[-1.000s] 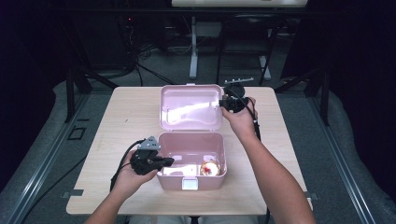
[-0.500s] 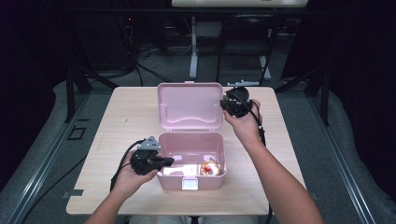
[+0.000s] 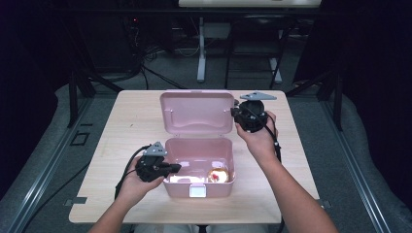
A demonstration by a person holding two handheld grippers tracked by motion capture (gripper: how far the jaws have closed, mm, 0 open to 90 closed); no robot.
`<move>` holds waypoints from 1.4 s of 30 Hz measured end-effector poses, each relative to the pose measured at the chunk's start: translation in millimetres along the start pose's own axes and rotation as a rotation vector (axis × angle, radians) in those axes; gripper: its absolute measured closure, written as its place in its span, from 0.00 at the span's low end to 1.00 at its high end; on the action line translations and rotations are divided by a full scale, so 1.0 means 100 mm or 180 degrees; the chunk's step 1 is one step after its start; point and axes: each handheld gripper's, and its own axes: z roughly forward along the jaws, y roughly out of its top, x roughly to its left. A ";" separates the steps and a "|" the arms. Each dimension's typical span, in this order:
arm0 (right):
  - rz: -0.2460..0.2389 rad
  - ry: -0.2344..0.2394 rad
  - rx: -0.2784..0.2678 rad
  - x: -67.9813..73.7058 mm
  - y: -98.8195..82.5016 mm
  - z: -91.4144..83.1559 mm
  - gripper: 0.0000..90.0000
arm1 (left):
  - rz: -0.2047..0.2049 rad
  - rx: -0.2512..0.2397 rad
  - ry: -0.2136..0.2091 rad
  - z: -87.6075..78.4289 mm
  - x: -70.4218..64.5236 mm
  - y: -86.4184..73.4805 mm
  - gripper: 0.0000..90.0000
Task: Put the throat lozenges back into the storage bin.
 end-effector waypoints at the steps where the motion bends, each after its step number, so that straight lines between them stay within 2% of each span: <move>1: -0.0018 -0.0008 -0.0013 0.01 -0.02 -0.03 0.97 | 0.0001 0.0000 0.0005 0.00 0.00 0.00 1.00; 9: -0.0118 -0.0005 -0.0157 0.09 -0.14 -0.18 0.97 | -0.0012 -0.0013 0.0025 0.00 -0.01 0.00 1.00; 18: -0.0353 -0.0099 -0.0293 0.19 -0.31 -0.32 0.97 | -0.0023 -0.0014 0.0030 0.00 -0.01 0.00 1.00; 24: -0.0369 -0.0085 -0.0346 0.21 -0.37 -0.36 0.97 | -0.0032 0.0000 0.0016 0.00 -0.01 0.00 1.00; 33: -0.0239 0.0053 -0.0332 0.18 -0.45 -0.42 0.95 | -0.0030 -0.0007 0.0032 0.00 -0.01 0.00 1.00; 42: -0.0212 0.0093 -0.0333 0.18 -0.49 -0.45 0.95 | -0.0034 -0.0045 0.0042 -0.02 -0.02 0.02 0.94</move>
